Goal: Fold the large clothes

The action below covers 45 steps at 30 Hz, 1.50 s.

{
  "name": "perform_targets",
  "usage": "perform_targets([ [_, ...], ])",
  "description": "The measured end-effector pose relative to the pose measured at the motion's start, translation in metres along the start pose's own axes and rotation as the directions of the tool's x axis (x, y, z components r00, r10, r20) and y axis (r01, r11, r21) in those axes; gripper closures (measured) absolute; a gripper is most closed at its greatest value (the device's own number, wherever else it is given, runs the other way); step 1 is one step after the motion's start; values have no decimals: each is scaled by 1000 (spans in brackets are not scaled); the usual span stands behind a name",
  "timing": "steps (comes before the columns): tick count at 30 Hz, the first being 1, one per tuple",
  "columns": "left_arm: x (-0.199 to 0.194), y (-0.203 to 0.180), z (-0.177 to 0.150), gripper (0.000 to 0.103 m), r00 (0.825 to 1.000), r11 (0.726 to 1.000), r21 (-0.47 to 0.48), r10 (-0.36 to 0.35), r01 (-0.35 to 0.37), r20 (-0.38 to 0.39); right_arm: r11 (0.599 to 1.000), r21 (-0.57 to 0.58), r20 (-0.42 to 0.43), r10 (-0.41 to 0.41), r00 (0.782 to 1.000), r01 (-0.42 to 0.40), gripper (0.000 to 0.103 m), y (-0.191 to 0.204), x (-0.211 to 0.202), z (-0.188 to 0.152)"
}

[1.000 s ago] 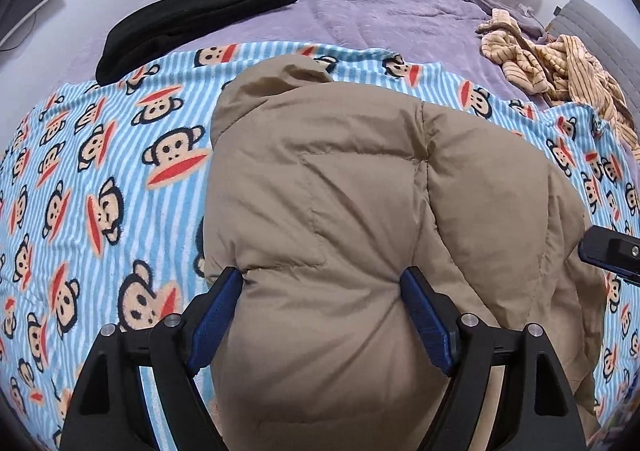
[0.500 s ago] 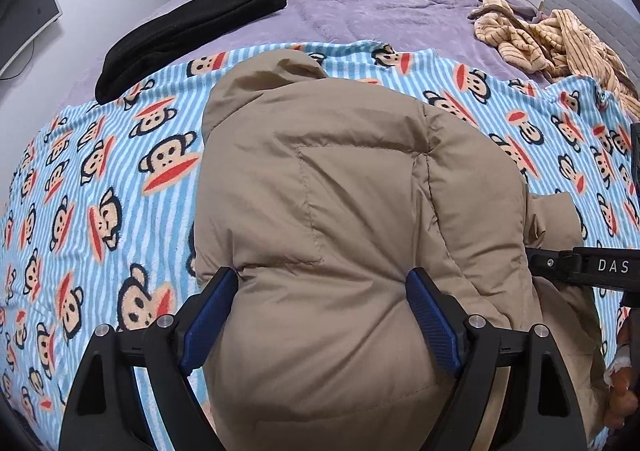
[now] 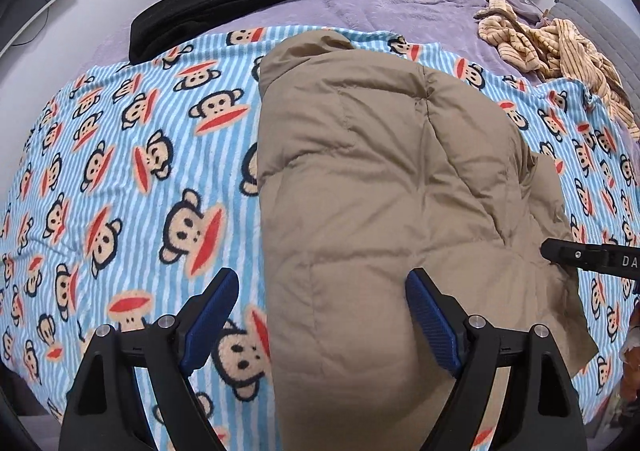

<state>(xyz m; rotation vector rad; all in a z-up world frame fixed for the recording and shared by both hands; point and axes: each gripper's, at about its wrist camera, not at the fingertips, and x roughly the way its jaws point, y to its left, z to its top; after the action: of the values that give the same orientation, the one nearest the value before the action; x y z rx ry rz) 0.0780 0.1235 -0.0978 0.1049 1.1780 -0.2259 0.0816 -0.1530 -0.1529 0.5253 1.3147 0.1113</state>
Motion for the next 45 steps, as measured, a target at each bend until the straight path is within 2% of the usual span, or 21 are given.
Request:
perform_targets([
  [4,-5,3,-13,17,1000,1000,4,-8,8,-22,1000,1,-1,-4,1000,4,77,4,-16,-25],
  [9,-7,6,-22,17,999,999,12,-31,32,-40,1000,16,9,-27,1000,27,66,9,-30,-52],
  [13,-1,9,-29,14,997,998,14,-55,56,-58,997,-13,8,-78,997,78,65,20,-30,-71],
  [16,2,10,-31,14,995,997,29,-70,73,-67,994,8,-9,-111,994,111,65,19,-21,-83],
  [20,-3,11,-33,15,995,996,52,-72,76,-74,991,80,-8,-104,995,104,66,13,-17,-92],
  [26,-11,12,-39,15,995,997,33,-68,71,-79,992,59,-15,-113,993,114,65,20,-25,-97],
  [32,-33,4,-48,15,997,1000,11,-28,29,-75,996,9,-7,-90,996,90,54,26,-41,-98],
  [35,-52,1,-53,14,998,999,-21,-32,31,-57,997,-8,-8,-78,997,78,51,27,-52,-101],
  [36,-59,-1,-54,11,999,999,-28,-24,23,-46,997,-16,-3,-75,997,75,48,28,-58,-102],
  [37,-65,-2,-56,0,999,999,-33,-15,14,-38,997,-25,9,-71,997,71,46,32,-64,-106],
  [41,-86,-7,-59,0,1000,999,-36,23,-23,1,995,-67,76,-75,994,80,23,43,-92,-108],
  [45,-104,-10,-58,0,998,998,-36,57,-56,30,990,-85,141,-101,985,113,21,51,-115,-110],
])
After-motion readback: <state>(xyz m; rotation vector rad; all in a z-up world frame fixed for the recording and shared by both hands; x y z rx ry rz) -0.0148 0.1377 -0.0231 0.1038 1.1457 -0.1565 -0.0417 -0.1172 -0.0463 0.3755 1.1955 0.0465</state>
